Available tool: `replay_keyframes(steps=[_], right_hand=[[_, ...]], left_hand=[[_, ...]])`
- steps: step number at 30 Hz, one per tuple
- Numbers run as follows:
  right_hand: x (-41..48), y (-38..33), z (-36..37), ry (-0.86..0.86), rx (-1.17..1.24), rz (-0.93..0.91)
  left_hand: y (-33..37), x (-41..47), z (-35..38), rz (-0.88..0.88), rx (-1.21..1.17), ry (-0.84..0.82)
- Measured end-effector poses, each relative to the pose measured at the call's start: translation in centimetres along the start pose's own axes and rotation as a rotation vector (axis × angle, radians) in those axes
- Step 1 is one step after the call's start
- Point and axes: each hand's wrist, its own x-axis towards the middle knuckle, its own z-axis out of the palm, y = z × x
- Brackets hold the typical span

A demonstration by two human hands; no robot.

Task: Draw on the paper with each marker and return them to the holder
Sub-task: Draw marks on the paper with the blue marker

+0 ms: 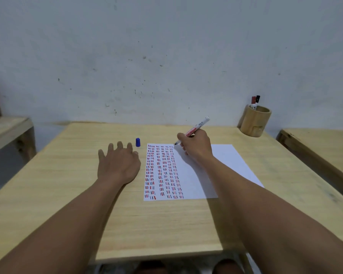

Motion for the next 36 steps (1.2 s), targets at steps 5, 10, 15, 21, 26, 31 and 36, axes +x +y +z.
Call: replay_keyframes(steps=[5, 10, 15, 21, 26, 31, 36], right_hand=[[0.3, 0.9, 0.7, 0.003, -0.05, -0.015], [0.6, 1.2, 0.7, -0.003, -0.081, -0.033], [0.8, 1.4, 0.9, 0.002, -0.075, -0.045], [0.8, 1.3, 0.9, -0.01, -0.071, -0.025], [0.4, 0.9, 0.6, 0.02, -0.016, -0.012], [0.9, 0.5, 0.0, 0.03, 0.109, 0.046], [1.2, -0.4, -0.6, 0.0, 0.28, 0.083]], left_hand=[[-0.2, 0.2, 0.2, -0.007, 0.0, 0.007], [-0.2, 0.1, 0.3, 0.0, 0.02, 0.009], [-0.2, 0.2, 0.3, -0.005, 0.026, 0.01], [-0.2, 0.2, 0.2, -0.008, 0.011, 0.009], [0.1, 0.0, -0.2, -0.032, -0.021, 0.01], [1.1, 0.4, -1.5, -0.031, -0.292, 0.201], [0.7, 2.7, -1.9, 0.063, -0.251, 0.201]])
